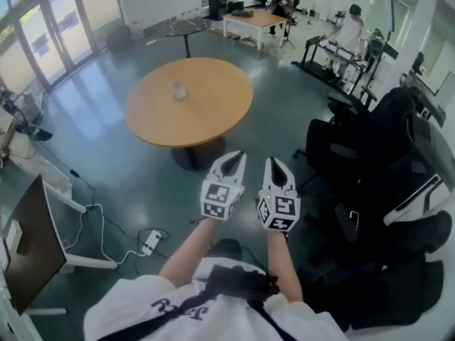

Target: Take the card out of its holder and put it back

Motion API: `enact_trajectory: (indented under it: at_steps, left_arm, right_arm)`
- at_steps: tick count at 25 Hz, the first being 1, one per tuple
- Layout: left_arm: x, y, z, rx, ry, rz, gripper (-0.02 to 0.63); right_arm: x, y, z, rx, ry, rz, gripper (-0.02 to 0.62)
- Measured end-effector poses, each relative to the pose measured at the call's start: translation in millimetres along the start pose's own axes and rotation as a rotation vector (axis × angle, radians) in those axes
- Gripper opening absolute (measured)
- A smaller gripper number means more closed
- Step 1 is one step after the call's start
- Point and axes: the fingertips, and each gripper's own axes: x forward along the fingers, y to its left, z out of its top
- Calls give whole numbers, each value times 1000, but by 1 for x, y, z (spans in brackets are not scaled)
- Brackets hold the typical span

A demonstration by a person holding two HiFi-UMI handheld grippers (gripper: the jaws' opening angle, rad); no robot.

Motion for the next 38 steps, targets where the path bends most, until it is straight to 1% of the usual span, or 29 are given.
enact_trajectory:
  at_steps: [2,5,8,12,15,19,23,27,29,34,38]
  left_arm:
    - [16,-6,-6,-11,-1,-45,11]
    - [41,-10,-5,-19,-25,-60,11]
    - [72,-19,-3,-21,-41,-134,11]
    - [109,-11,3,-33,-51,-192,11]
    - [124,0,3,-36,-47,-214,11]
    - [140,22,5,-62,-48,-208,11]
    - [158,43,-3,-77,-36,-184,11]
    - [176,66,-13,-82,-12,-160,11]
    - [189,74,-20,-95,1,-130,11]
    - [226,99,-28,-75,13,-23,11]
    - [252,132,-34,-102,33,118,11]
  right_arm:
    - [2,-14,-1,12,-18,-42,13]
    - [9,-35,-8,-4,15,-106,14]
    - [18,-57,4,-17,4,-157,12]
    - [38,-76,10,0,-10,-219,12]
    - [52,-82,3,9,15,-247,12]
    - [78,-86,8,3,19,-255,12]
    - [104,-91,14,-23,33,-237,12]
    - [137,-99,1,-8,66,-214,12]
    - [156,-105,-6,0,83,-178,12]
    - [228,-117,-16,43,91,-26,12]
    - [283,-106,-15,30,113,147,12]
